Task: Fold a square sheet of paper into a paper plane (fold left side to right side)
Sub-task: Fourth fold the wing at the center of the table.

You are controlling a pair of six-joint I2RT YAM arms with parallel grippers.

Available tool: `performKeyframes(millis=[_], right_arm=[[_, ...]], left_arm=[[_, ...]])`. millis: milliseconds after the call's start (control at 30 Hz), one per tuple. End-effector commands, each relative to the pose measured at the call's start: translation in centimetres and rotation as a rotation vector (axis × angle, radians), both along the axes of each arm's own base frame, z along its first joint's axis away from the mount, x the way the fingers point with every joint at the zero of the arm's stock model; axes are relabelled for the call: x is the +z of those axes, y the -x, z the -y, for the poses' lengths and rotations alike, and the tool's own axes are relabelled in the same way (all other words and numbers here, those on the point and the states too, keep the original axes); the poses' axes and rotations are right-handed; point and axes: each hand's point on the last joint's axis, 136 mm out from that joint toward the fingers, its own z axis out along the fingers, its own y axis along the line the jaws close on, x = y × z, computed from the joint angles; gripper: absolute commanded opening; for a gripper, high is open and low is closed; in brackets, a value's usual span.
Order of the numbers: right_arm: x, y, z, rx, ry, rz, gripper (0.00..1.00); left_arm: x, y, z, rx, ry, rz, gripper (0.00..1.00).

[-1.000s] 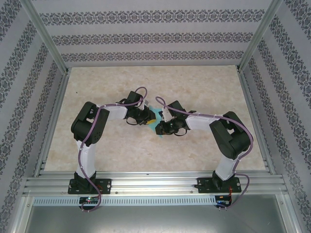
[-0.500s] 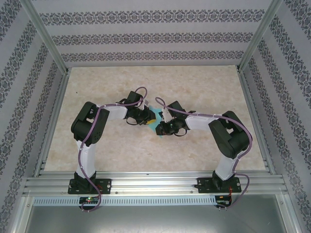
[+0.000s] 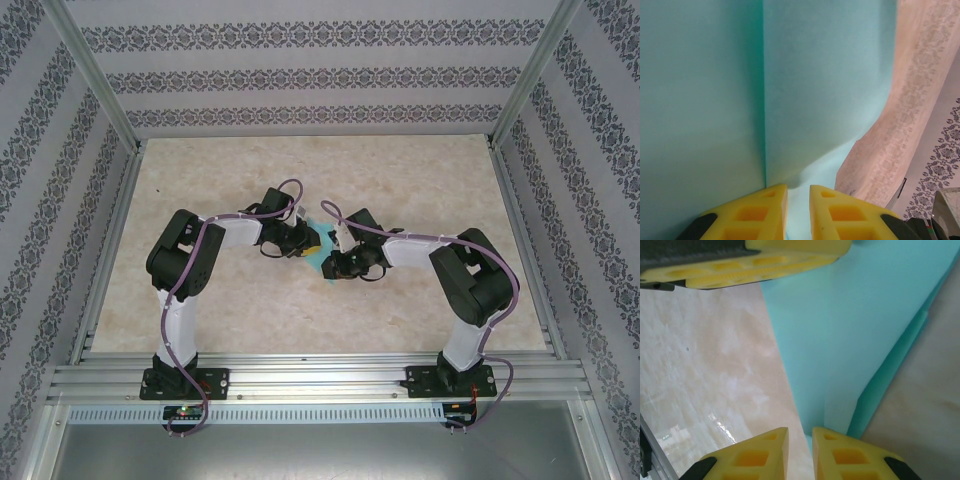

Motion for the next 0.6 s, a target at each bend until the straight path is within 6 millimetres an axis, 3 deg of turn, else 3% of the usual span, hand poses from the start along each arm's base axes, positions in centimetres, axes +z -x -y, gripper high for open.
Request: performKeyframes(millis=[0,567], right_arm=[[-0.93,0.26,1.22,-0.013,0.044,-0.005,0.21],[-1.37,0.69,2.05,-0.006,0.079,-0.024,0.21]], left_arm=[[-4.27,2.07,-1.34,0.013,-0.116,-0.096,0.21],[-4.55,2.13,-1.37,0.015,-0.119,-0.100,0.21]])
